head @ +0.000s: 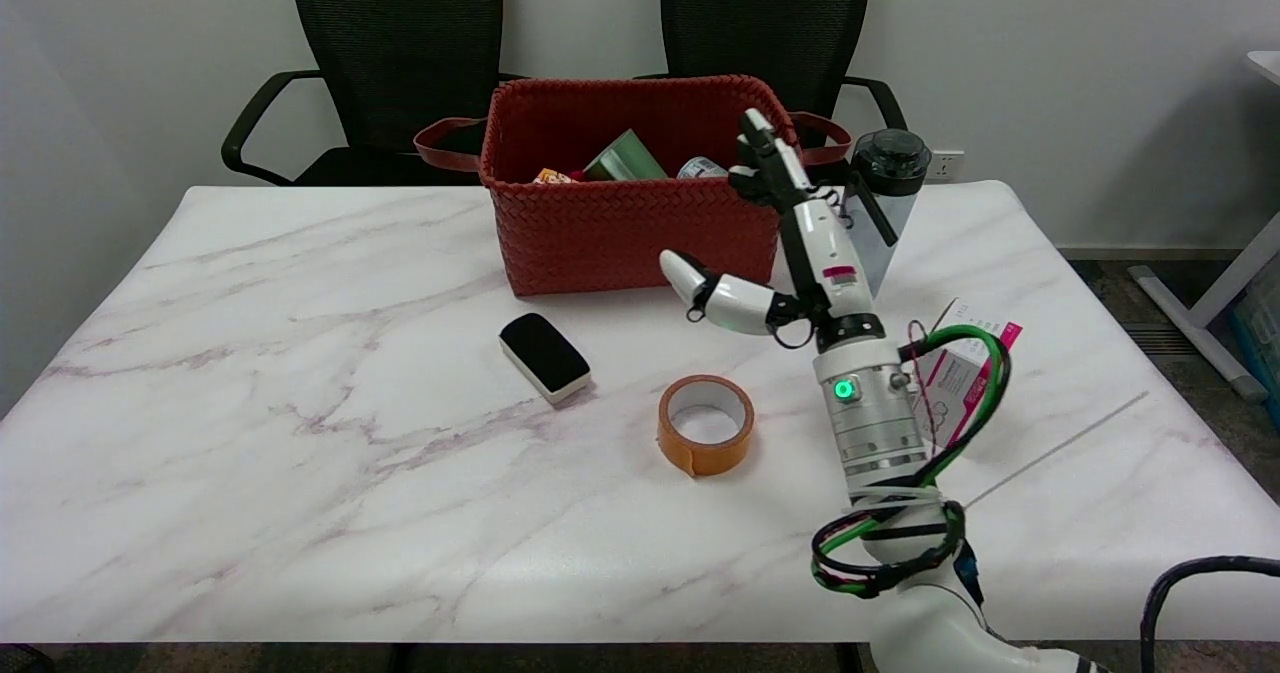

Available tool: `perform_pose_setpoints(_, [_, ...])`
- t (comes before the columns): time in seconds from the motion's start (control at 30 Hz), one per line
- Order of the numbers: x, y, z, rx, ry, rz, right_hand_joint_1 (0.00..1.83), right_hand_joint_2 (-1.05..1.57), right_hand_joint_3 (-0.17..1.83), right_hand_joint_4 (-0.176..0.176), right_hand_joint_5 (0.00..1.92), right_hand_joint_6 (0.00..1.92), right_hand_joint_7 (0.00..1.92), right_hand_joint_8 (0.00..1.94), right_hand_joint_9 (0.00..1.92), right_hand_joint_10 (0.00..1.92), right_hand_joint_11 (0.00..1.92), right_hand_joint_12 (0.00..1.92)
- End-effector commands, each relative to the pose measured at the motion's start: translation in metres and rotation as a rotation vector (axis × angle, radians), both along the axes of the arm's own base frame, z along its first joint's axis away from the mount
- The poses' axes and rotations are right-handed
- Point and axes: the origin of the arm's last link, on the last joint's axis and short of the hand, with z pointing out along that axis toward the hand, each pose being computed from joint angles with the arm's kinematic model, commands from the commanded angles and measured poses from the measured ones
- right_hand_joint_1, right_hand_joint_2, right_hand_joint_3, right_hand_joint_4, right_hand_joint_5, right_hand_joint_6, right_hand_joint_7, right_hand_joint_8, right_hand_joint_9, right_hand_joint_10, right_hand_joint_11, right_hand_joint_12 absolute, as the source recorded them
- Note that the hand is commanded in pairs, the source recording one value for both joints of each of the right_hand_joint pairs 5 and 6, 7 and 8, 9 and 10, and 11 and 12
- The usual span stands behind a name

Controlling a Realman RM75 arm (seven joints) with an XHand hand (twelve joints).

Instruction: Pick up the white paper box.

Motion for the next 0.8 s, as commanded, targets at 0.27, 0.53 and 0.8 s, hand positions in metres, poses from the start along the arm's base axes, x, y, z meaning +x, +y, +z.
perform_pose_setpoints(0.27, [0.021,0.052,0.018,-0.287,0.004,0.043,0.97,0.68,0.35,0.0,0.07,0.07,0.26,0.26,0.32,0.32,0.34,0.34])
perform_pose_setpoints(0.53, [0.018,0.067,0.03,-0.371,-0.008,0.064,0.97,0.66,0.32,0.0,0.06,0.06,0.25,0.25,0.3,0.3,0.34,0.34])
perform_pose_setpoints(0.8, [0.014,0.078,0.041,-0.442,-0.021,0.076,0.92,0.61,-0.1,0.0,0.06,0.06,0.21,0.21,0.2,0.2,0.29,0.29])
